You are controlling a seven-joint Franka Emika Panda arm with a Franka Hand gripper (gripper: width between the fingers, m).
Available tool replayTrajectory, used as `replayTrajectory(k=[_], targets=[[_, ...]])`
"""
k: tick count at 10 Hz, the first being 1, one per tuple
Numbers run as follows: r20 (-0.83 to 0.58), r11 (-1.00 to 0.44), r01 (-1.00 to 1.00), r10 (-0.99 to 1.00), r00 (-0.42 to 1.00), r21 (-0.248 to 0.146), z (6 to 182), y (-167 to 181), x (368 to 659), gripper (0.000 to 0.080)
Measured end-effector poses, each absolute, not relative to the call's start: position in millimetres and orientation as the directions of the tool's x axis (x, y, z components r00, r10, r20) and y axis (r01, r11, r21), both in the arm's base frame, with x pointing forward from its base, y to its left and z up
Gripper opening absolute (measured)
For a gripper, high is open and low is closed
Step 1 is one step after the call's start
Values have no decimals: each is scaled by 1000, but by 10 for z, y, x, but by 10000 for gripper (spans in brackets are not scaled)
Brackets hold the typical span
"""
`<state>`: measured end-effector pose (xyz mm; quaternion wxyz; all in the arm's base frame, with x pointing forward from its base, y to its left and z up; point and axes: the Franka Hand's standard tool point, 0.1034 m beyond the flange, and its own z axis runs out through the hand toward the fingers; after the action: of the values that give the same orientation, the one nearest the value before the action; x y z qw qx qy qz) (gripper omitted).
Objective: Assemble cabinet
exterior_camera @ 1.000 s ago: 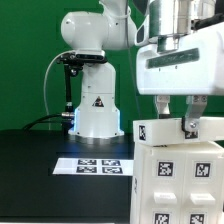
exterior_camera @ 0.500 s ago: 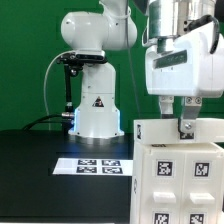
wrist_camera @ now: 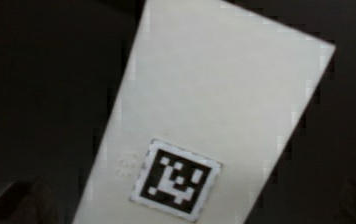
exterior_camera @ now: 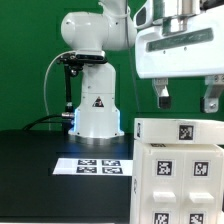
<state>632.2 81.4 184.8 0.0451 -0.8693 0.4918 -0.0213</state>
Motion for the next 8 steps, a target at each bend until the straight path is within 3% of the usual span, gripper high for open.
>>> replayTrajectory(k=[2,4,6,8], targets=[[16,-673,-734,-738,674,-95,1844,811,6326,797],[57,-895,-437,-442,895,-83,1827,862,6364,797],[73,-975,-210,-215,974,-68,1817,910,6353,797],[79,-992,-110,-115,990,-56,1814,890,6353,797]])
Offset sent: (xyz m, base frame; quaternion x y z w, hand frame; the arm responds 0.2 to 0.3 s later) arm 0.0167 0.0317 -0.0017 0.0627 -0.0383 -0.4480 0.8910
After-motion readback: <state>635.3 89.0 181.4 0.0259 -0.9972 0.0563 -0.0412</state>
